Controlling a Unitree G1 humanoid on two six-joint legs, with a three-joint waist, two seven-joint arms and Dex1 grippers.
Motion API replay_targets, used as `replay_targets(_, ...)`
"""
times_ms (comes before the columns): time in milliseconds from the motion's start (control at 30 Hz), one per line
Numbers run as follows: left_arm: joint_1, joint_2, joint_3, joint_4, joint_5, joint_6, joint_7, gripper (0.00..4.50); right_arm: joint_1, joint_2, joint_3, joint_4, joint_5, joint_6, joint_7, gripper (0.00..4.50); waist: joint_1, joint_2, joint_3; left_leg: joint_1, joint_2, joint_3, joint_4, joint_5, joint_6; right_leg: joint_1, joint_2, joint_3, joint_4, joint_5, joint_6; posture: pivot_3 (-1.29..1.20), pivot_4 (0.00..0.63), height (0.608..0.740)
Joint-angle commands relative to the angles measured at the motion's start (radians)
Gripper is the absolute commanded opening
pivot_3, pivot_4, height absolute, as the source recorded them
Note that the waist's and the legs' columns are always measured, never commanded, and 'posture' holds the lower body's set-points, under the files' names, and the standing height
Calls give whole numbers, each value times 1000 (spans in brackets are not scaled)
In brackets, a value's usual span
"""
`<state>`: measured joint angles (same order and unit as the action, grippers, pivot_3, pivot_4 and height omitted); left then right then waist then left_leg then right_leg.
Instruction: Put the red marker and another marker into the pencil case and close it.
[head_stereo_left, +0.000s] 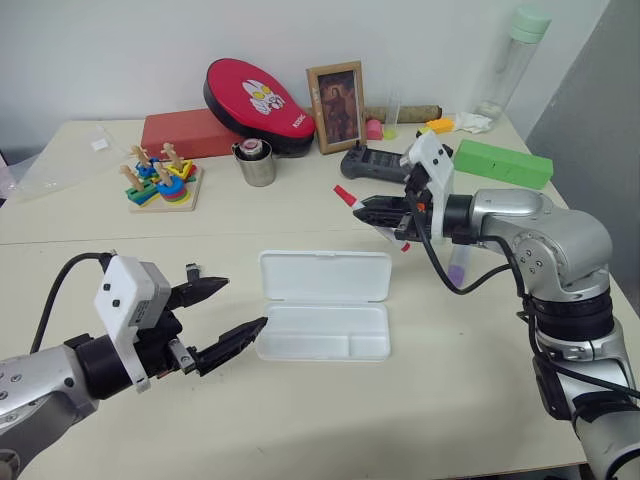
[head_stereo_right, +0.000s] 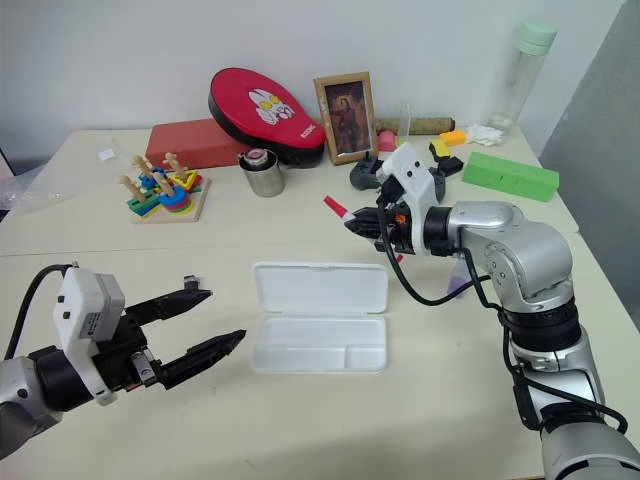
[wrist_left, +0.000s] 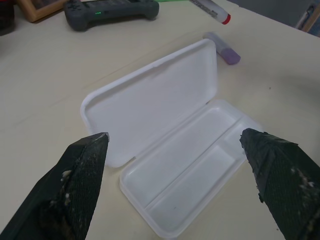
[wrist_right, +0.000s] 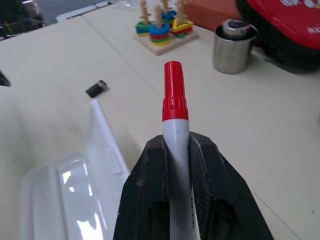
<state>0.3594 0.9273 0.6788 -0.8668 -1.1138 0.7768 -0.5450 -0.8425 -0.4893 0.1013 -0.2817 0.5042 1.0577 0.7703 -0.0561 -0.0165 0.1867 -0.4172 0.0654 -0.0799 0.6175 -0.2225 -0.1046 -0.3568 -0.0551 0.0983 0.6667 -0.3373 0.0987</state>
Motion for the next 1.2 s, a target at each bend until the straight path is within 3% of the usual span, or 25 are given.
replay_targets(33, -4, 15, 39, -3, 5, -7, -8, 4500, -3, 0, 6, -67, 57, 5, 30, 261, 0, 0, 0, 0, 0, 0, 0, 0, 0, 0, 0, 0, 0, 0, 0, 0, 150, 740)
replay_targets(333, -14, 23, 38, 6, 10, -6, -7, 4500, 19, 11, 89, -115, 95, -6, 58, 261, 0, 0, 0, 0, 0, 0, 0, 0, 0, 0, 0, 0, 0, 0, 0, 0, 150, 740)
replay_targets(900, -38, 34, 43, 24, 23, 5, -11, 4500, 101, 53, 286, 22, -41, -101, 50, 261, 0, 0, 0, 0, 0, 0, 0, 0, 0, -1, 0, 0, 0, 0, 0, 0, 150, 740)
replay_targets(1200, -40, 42, 54, 35, 32, 6, -25, 4500, 114, 33, 372, 58, -96, -174, 130, 261, 0, 0, 0, 0, 0, 0, 0, 0, -1, -1, 0, 0, 0, 0, 0, 0, 150, 740)
